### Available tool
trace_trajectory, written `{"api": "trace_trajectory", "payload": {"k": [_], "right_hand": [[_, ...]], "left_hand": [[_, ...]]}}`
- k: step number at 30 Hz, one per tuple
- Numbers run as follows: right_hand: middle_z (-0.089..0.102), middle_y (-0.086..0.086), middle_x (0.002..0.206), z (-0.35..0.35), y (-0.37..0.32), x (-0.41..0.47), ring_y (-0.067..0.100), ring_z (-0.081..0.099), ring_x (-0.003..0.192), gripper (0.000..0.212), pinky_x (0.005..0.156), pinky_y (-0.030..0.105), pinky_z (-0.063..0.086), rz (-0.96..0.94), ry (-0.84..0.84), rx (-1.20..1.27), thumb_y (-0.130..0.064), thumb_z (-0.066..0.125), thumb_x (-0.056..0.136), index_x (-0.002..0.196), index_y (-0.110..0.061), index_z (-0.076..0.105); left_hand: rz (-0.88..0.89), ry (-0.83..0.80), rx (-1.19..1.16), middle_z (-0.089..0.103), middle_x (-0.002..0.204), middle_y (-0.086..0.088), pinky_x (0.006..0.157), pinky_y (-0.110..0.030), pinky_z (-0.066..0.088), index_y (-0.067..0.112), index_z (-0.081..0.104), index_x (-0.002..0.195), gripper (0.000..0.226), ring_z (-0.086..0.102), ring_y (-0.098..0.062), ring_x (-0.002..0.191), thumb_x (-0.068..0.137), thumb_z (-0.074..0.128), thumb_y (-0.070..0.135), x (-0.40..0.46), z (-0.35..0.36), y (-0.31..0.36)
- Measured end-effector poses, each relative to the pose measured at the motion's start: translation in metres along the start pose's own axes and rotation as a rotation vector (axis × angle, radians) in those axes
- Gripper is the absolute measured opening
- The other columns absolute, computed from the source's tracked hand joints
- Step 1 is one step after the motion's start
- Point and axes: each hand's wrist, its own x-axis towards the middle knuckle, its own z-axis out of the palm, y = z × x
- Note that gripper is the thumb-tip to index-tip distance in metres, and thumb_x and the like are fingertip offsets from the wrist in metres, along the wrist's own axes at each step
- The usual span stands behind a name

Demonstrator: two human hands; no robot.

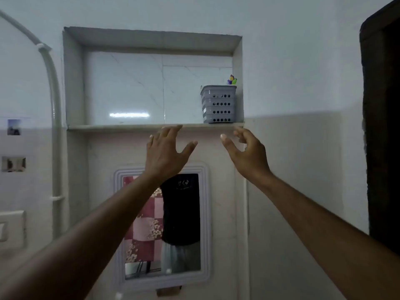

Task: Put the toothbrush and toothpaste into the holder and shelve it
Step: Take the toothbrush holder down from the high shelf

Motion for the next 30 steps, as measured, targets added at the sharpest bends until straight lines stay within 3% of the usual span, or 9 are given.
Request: {"api": "trace_trajectory", "payload": {"k": [3,8,11,17,20,24,30], "right_hand": [[0.058,0.002,0.168,0.019,0.002,0.027,0.019,0.055,0.154,0.076,0.121,0.033,0.045,0.012,0.025,-0.019,-0.059,0.072,0.105,0.167,-0.021,0.052],[0.060,0.004,0.165,0.049,0.005,0.068,0.023,0.055,0.153,0.082,0.117,0.030,0.045,0.007,0.092,-0.135,-0.065,0.072,0.101,0.167,-0.021,0.051],[0.062,0.002,0.158,0.063,0.011,0.088,0.025,0.057,0.146,0.093,0.118,0.049,0.055,-0.007,0.163,-0.214,-0.082,0.064,0.089,0.160,-0.022,0.056],[0.051,0.007,0.157,0.081,0.016,0.120,0.029,0.049,0.146,0.098,0.116,0.053,0.054,-0.023,0.240,-0.326,-0.076,0.075,0.088,0.162,-0.020,0.045],[0.045,0.011,0.161,0.089,0.017,0.132,0.032,0.045,0.150,0.106,0.119,0.053,0.051,0.005,0.246,-0.338,-0.073,0.081,0.087,0.164,-0.014,0.038],[0.052,0.014,0.159,0.096,0.018,0.144,0.036,0.055,0.144,0.120,0.115,0.055,0.055,0.040,0.244,-0.281,-0.076,0.084,0.077,0.166,-0.013,0.035],[0.053,0.013,0.156,0.092,0.018,0.139,0.035,0.053,0.142,0.119,0.111,0.053,0.057,0.016,0.290,-0.210,-0.068,0.089,0.073,0.166,-0.012,0.039]], "left_hand": [[0.058,0.016,0.008,0.050,0.159,-0.002,0.128,-0.055,0.022,0.025,0.044,0.159,0.079,0.036,-0.026,0.154,0.098,0.048,0.074,0.031,0.015,-0.014],[0.081,0.019,-0.019,0.046,0.164,0.001,0.132,-0.056,0.007,0.026,0.044,0.159,0.077,0.021,-0.026,0.162,0.099,0.047,0.074,0.079,0.048,-0.034],[0.092,0.019,0.056,0.049,0.163,0.005,0.131,-0.055,-0.004,0.031,0.051,0.155,0.077,0.022,-0.024,0.163,0.098,0.036,0.080,0.091,0.069,-0.042],[0.090,0.281,0.050,0.071,0.137,0.010,0.129,-0.052,0.014,0.031,0.073,0.132,0.056,0.050,-0.024,0.144,0.105,0.041,0.069,0.091,0.095,-0.045],[0.064,0.290,0.032,0.071,0.137,0.010,0.128,-0.051,0.016,0.031,0.074,0.130,0.054,0.051,-0.024,0.143,0.105,0.043,0.067,0.090,0.097,-0.041],[0.054,0.297,0.023,0.071,0.137,0.012,0.127,-0.049,0.015,0.032,0.074,0.130,0.054,0.051,-0.022,0.143,0.103,0.045,0.068,0.091,0.098,-0.042],[-0.010,0.253,-0.016,0.071,0.133,0.016,0.129,-0.045,0.009,0.035,0.076,0.126,0.058,0.043,-0.017,0.148,0.100,0.043,0.074,0.095,0.095,-0.039]]}}
